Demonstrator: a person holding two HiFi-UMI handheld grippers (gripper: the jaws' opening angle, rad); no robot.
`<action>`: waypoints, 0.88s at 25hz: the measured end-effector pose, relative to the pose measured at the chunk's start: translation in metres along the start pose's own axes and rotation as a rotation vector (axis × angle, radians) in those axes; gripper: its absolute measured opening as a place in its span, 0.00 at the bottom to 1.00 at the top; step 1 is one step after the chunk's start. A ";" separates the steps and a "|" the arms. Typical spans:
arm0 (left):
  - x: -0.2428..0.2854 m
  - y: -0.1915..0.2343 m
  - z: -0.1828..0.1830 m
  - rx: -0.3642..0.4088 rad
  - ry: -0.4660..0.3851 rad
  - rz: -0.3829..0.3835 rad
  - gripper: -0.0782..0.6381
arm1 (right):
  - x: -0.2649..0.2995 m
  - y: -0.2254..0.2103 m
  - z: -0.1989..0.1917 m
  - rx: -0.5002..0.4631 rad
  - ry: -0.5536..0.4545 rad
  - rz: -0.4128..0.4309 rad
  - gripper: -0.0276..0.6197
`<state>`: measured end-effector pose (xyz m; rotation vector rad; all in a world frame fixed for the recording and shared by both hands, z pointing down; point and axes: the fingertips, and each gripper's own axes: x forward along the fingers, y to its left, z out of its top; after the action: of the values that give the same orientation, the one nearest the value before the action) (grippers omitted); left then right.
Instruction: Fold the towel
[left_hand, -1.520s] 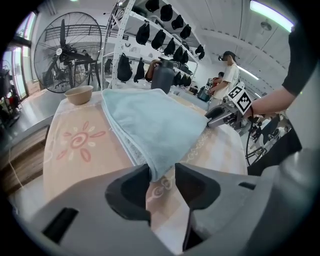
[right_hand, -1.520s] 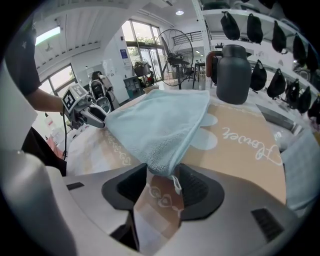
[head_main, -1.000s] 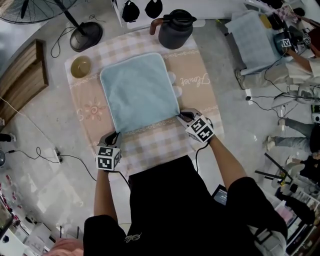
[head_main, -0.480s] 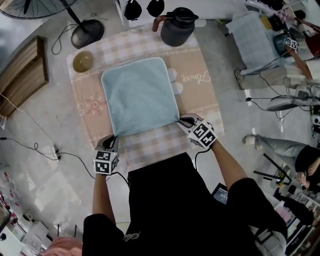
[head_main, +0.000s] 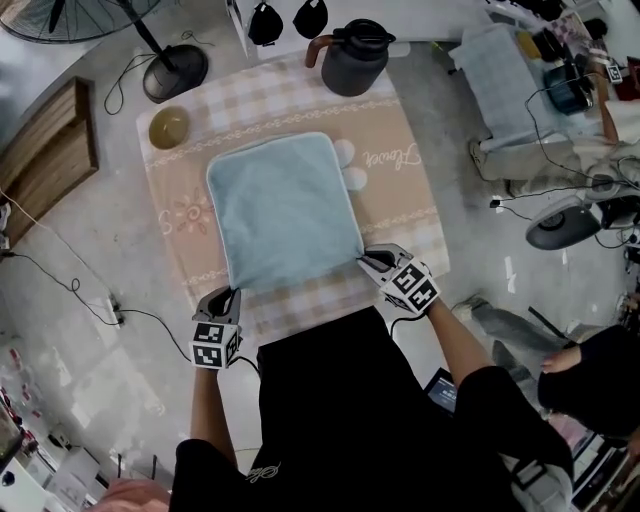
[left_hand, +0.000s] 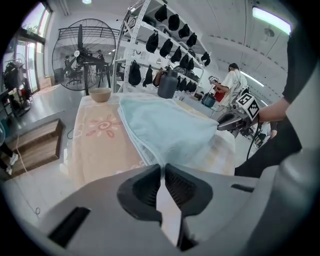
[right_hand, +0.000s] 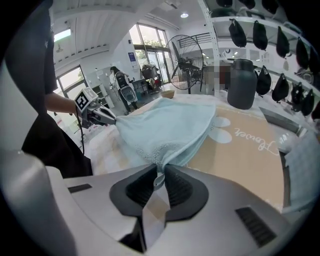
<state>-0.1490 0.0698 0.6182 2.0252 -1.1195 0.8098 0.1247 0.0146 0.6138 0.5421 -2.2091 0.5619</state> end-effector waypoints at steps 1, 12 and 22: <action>-0.003 0.001 0.007 0.000 -0.016 0.001 0.15 | -0.002 -0.001 0.005 0.003 -0.009 -0.004 0.12; -0.012 0.045 0.101 -0.170 -0.149 0.012 0.15 | -0.013 -0.048 0.088 0.134 -0.080 0.012 0.12; 0.028 0.105 0.178 -0.138 -0.118 0.064 0.15 | 0.011 -0.114 0.157 0.141 -0.034 0.020 0.12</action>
<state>-0.1949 -0.1260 0.5639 1.9520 -1.2762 0.6323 0.0883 -0.1665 0.5532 0.6069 -2.2205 0.7283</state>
